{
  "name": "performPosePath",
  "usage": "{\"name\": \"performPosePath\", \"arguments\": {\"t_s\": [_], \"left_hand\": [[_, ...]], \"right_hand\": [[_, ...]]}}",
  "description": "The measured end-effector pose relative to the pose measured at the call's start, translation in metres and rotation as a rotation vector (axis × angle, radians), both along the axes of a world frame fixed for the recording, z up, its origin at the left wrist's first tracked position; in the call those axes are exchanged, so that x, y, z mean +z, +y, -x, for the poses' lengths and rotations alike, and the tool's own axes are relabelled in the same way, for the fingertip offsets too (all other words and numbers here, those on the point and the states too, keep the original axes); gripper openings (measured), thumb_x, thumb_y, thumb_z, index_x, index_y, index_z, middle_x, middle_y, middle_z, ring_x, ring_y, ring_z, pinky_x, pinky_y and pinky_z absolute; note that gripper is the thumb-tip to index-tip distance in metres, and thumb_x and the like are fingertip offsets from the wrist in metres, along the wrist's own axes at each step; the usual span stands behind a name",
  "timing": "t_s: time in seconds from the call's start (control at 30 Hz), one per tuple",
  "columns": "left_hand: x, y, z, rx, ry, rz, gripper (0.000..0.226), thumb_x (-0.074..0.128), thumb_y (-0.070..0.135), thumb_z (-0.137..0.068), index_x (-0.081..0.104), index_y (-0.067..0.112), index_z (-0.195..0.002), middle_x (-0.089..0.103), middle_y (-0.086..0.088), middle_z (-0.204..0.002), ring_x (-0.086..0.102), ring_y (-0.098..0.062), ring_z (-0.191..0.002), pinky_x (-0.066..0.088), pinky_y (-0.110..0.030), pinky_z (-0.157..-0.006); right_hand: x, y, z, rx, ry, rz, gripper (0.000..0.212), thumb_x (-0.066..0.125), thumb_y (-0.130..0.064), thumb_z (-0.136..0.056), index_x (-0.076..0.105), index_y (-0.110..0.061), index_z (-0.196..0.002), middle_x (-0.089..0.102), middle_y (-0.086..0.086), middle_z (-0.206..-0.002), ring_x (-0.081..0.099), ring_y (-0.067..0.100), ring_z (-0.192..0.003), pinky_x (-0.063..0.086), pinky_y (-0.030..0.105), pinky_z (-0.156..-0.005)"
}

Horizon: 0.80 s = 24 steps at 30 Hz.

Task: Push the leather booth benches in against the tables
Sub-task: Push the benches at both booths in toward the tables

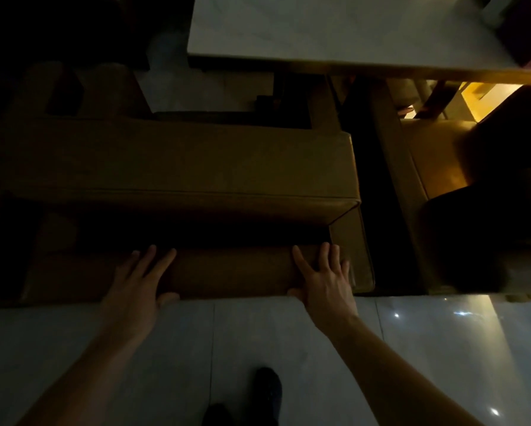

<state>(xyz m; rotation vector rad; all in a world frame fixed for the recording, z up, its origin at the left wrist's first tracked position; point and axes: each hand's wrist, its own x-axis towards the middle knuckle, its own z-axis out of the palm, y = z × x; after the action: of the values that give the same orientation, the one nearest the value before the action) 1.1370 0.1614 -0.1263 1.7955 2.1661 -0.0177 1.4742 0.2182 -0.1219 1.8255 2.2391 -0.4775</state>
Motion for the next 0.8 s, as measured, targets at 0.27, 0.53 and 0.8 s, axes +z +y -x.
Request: {"name": "performPosePath", "arguments": {"t_s": [0.27,0.53,0.8], "left_hand": [[-0.004,0.019,-0.007,0.016,-0.056,-0.032,0.081,0.066,0.044,-0.087,0.02,0.034,-0.153,0.015,-0.006,-0.163,0.004,-0.03,-0.15,0.011,-0.054,-0.12],[0.002,0.004,-0.009,0.046,-0.062,-0.015,0.082,0.071,0.041,-0.084,0.026,0.034,-0.152,0.02,-0.004,-0.162,0.009,-0.029,-0.149,0.022,-0.052,-0.118],[-0.005,-0.016,-0.003,0.04,-0.073,-0.004,0.08,0.069,0.039,-0.086,0.024,0.035,-0.152,0.014,-0.001,-0.163,0.001,-0.023,-0.15,0.012,-0.049,-0.121]], "right_hand": [[0.002,0.022,-0.005,0.015,-0.025,-0.058,0.086,0.048,-0.063,-0.093,-0.004,-0.038,-0.156,0.004,0.026,-0.163,-0.001,0.046,-0.151,0.014,0.061,-0.121],[0.008,0.002,-0.002,-0.004,-0.025,0.002,0.083,0.041,-0.064,-0.095,-0.007,-0.036,-0.156,-0.003,0.025,-0.164,-0.004,0.044,-0.151,0.012,0.058,-0.123],[0.001,-0.02,0.003,-0.017,-0.056,0.05,0.083,0.035,-0.068,-0.093,-0.011,-0.037,-0.155,-0.009,0.026,-0.163,-0.01,0.046,-0.15,0.009,0.06,-0.122]]}}
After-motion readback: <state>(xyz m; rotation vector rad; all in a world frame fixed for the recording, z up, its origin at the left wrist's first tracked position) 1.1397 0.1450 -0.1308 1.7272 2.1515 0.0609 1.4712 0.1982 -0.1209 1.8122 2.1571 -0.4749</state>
